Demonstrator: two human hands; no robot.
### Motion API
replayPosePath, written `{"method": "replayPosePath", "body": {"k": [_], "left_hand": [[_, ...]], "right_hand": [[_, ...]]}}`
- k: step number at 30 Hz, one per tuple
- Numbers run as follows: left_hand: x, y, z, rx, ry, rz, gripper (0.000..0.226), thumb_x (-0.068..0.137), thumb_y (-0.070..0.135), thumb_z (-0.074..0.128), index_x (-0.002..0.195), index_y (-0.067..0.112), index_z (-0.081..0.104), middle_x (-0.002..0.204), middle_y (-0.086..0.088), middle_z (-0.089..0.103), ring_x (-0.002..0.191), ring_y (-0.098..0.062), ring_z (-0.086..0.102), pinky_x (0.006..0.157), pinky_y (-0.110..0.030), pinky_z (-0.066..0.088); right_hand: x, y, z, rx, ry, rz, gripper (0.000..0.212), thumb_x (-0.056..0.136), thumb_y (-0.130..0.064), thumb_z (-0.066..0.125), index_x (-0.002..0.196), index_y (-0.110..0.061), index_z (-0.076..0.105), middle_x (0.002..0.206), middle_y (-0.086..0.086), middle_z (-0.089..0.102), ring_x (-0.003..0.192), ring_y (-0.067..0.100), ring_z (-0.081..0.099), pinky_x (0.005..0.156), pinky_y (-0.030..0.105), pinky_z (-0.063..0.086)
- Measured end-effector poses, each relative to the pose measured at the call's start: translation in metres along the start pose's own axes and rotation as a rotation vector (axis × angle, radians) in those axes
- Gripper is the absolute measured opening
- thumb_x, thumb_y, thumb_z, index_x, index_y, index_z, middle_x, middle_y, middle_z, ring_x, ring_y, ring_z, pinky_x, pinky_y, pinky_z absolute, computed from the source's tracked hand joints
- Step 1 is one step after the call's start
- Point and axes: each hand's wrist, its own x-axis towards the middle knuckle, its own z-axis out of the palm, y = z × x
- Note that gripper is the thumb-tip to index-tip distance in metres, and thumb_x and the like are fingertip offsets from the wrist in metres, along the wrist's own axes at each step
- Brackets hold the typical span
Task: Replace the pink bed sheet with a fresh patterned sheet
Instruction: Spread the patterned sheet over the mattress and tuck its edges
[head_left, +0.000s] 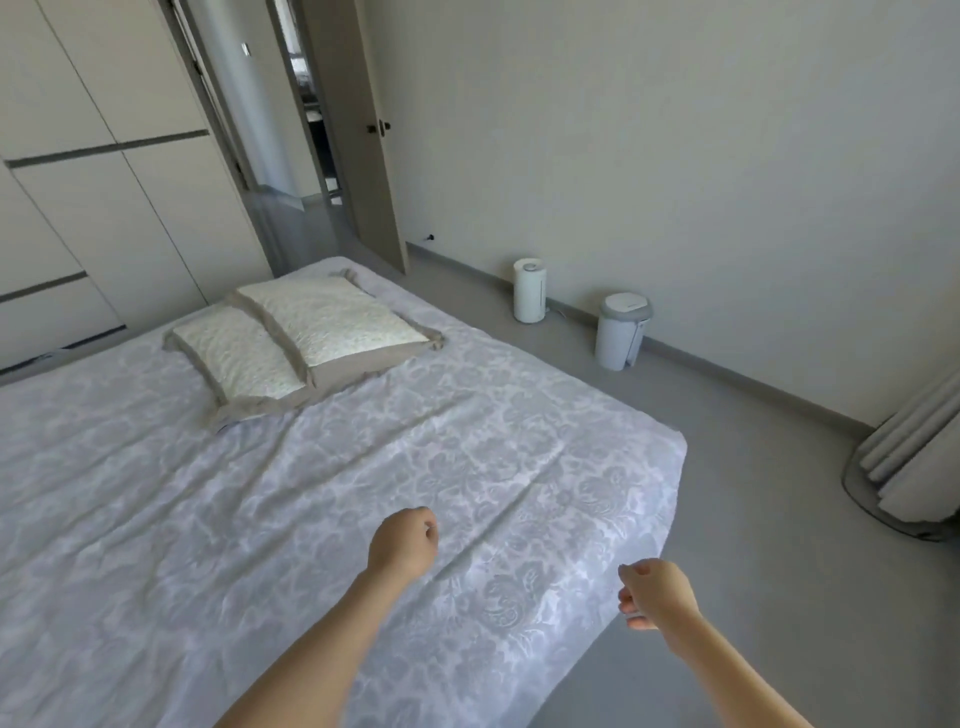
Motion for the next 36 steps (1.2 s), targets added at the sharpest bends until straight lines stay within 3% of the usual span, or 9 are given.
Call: {"method": "replayPosePath", "body": {"k": [9,15,21,24,28,31,33,34,36], "left_hand": [[0.087,0.148,0.043,-0.173,0.021,-0.169,0.027,0.089,0.010,0.047,0.063,0.018,0.047,0.074,0.001,0.055,0.071,-0.018,0.052,0.061,-0.026,0.039],[0.164,0.198,0.066,-0.296,0.079,-0.417,0.037,0.092,0.010,0.040,0.057,0.014,0.031,0.057,0.001,0.034,0.050,-0.011,0.031,0.047,-0.023,0.023],[0.235,0.199,0.082,-0.542,0.164,-0.749,0.038,0.093,0.008,0.044,0.056,0.014,0.033,0.055,0.001,0.035,0.047,-0.010,0.032,0.041,-0.020,0.024],[0.243,0.198,0.089,-0.600,0.227,-0.912,0.038,0.092,0.008,0.045,0.056,0.013,0.034,0.054,0.001,0.036,0.047,-0.011,0.035,0.044,-0.021,0.029],[0.222,0.184,0.116,-0.737,0.291,-1.167,0.019,0.095,0.014,0.043,0.085,0.005,0.057,0.086,-0.005,0.062,0.083,-0.019,0.060,0.069,-0.025,0.045],[0.201,0.176,0.138,-0.860,0.363,-1.397,0.025,0.094,0.016,0.044,0.108,0.004,0.060,0.111,-0.010,0.065,0.103,-0.023,0.061,0.078,-0.026,0.046],[0.188,0.177,0.152,-0.885,0.394,-1.526,0.024,0.096,0.018,0.041,0.109,0.008,0.058,0.114,-0.009,0.064,0.105,-0.022,0.061,0.080,-0.026,0.047],[0.182,0.180,0.159,-0.885,0.405,-1.584,0.021,0.096,0.017,0.039,0.105,0.009,0.057,0.109,-0.008,0.065,0.100,-0.021,0.062,0.080,-0.027,0.048],[0.172,0.187,0.176,-0.932,0.491,-1.704,0.017,0.095,0.014,0.039,0.095,0.007,0.054,0.089,-0.005,0.060,0.080,-0.019,0.058,0.074,-0.029,0.051]], "right_hand": [[0.114,-0.068,-0.116,-0.221,-0.121,-0.111,0.023,0.090,-0.006,0.049,0.067,-0.007,0.052,0.065,0.009,0.060,0.057,0.022,0.058,0.058,0.030,0.050],[0.200,-0.128,-0.148,-0.582,-0.185,-0.458,0.027,0.092,-0.023,0.048,0.071,-0.008,0.051,0.070,0.009,0.056,0.061,0.018,0.048,0.057,0.025,0.038],[0.276,-0.216,-0.141,-0.907,-0.276,-0.785,0.033,0.097,-0.031,0.047,0.097,-0.005,0.067,0.097,0.004,0.066,0.086,0.019,0.060,0.075,0.027,0.044],[0.308,-0.240,-0.129,-1.080,-0.347,-0.887,0.028,0.099,-0.033,0.044,0.097,-0.014,0.065,0.098,-0.001,0.065,0.082,0.012,0.054,0.071,0.021,0.039],[0.339,-0.235,-0.091,-1.394,-0.539,-0.935,0.030,0.097,-0.037,0.043,0.071,-0.023,0.047,0.081,-0.008,0.055,0.093,0.012,0.060,0.068,0.016,0.038],[0.359,-0.244,-0.043,-1.363,-0.810,-0.971,0.029,0.101,-0.029,0.037,0.072,-0.026,0.040,0.080,-0.012,0.040,0.094,-0.001,0.053,0.073,0.008,0.035],[0.362,-0.241,-0.013,-1.462,-1.003,-1.006,0.038,0.104,-0.025,0.031,0.072,-0.047,0.033,0.080,-0.022,0.026,0.070,-0.015,0.037,0.075,-0.001,0.036],[0.365,-0.233,-0.001,-1.487,-1.076,-1.045,0.036,0.104,-0.025,0.032,0.082,-0.052,0.042,0.087,-0.023,0.033,0.068,-0.015,0.042,0.081,0.001,0.037],[0.376,-0.219,0.018,-1.599,-1.131,-1.217,0.018,0.100,-0.032,0.040,0.107,-0.029,0.056,0.100,-0.011,0.053,0.077,-0.008,0.051,0.084,0.009,0.039]]}}
